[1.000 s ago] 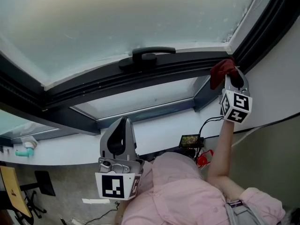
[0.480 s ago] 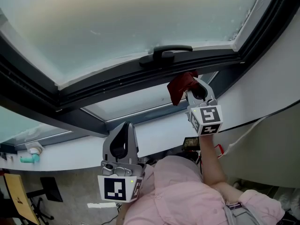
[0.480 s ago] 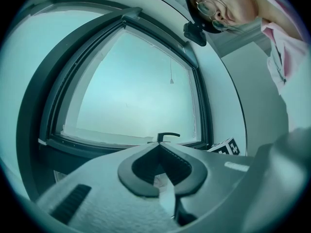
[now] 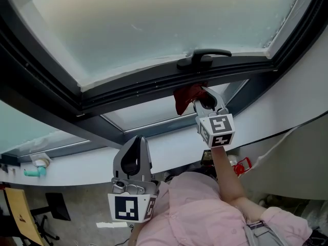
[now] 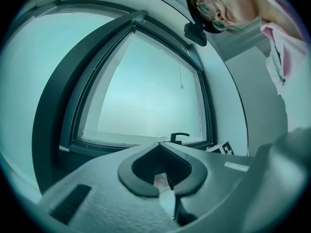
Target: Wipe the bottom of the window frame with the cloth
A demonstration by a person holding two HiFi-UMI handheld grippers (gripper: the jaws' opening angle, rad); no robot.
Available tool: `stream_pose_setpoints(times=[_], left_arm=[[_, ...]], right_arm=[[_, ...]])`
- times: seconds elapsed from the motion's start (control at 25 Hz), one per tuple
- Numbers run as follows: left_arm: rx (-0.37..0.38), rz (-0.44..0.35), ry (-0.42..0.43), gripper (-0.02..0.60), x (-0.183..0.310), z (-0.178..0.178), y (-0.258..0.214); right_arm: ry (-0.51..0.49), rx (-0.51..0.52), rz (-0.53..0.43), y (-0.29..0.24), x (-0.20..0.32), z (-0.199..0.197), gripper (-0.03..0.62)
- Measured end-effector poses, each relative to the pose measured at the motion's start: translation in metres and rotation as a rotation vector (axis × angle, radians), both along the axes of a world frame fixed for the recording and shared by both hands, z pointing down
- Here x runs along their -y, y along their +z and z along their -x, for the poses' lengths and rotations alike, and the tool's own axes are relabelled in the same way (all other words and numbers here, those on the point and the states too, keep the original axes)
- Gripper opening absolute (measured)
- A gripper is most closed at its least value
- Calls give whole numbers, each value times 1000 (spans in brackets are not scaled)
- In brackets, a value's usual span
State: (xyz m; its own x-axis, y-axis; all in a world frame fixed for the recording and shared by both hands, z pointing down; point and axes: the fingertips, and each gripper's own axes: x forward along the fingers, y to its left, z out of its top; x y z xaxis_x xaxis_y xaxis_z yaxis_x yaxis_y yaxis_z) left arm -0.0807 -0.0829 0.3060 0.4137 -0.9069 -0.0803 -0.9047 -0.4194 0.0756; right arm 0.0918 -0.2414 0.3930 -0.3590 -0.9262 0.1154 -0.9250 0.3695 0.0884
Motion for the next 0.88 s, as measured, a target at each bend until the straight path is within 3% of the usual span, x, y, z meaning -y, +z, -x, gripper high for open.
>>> stream_pose_setpoints(times=[0.36, 0.64, 0.88], left_arm=[[10, 2, 1, -5, -2, 32, 4], [7, -13, 7, -5, 2, 39, 2], [-1, -14, 23, -5, 7, 34, 2]], right_arm=[[108, 16, -22, 1, 12, 8, 69], [184, -67, -48, 1, 12, 8, 70], [164, -57, -73, 1, 11, 10, 66]])
